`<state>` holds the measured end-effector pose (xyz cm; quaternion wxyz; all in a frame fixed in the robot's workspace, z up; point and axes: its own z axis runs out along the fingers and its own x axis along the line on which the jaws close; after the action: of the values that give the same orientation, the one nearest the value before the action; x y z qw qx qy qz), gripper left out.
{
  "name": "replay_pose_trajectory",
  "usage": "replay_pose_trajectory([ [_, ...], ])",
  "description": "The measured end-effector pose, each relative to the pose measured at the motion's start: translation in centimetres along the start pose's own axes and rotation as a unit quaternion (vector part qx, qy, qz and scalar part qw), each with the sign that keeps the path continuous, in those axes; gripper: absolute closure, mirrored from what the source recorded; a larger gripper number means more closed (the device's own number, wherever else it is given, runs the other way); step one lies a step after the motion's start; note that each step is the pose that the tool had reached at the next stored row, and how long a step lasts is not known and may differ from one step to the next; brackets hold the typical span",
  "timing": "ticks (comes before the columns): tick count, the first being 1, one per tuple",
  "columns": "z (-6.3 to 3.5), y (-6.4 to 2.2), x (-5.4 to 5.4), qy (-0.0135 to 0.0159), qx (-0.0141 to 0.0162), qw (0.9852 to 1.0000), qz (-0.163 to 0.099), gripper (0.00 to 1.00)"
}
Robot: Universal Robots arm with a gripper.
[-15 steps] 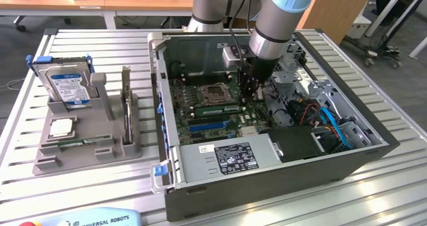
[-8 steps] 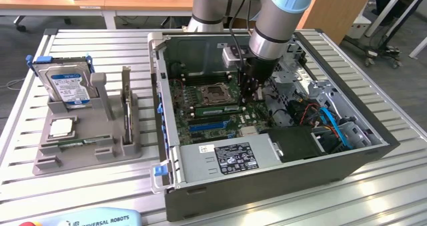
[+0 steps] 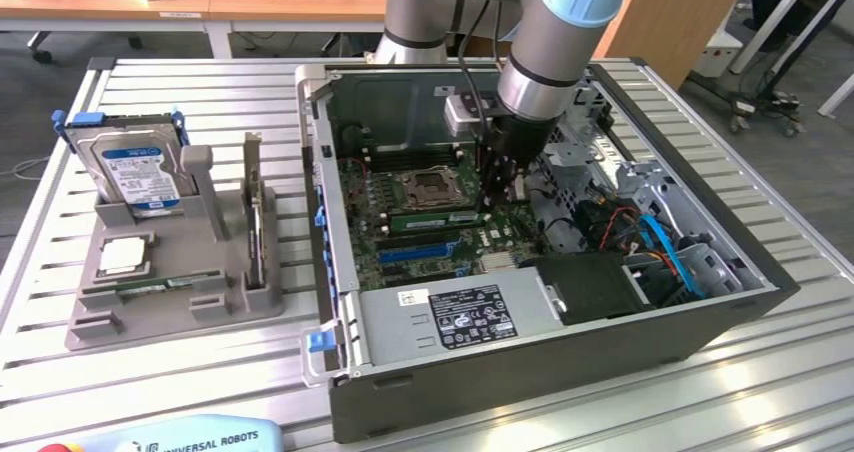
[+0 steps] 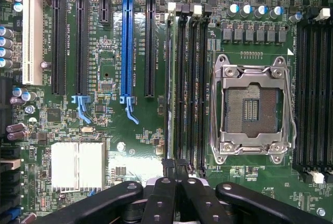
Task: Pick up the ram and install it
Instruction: 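Press down the ram until it locks into place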
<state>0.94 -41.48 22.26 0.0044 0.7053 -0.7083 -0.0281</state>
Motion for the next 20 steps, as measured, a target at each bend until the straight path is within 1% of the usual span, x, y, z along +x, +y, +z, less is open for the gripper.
replay_pose_trajectory([
  [2, 0.0, 0.0, 0.0, 0.0, 0.0, 1.0, 0.0, 0.9],
  [4, -0.12, 0.0, 0.0, -0.0007, 0.0001, 1.0, 0.0, 0.9],
  [6, -0.49, 0.02, 0.0, 0.0001, 0.0, 1.0, 0.0, 0.9],
  [13, -1.83, 0.08, -0.1, 0.0005, 0.0, 1.0, 0.0, 0.9],
  [20, -1.93, 0.17, -0.1, 0.0007, 0.0, 1.0, 0.0, 0.9],
])
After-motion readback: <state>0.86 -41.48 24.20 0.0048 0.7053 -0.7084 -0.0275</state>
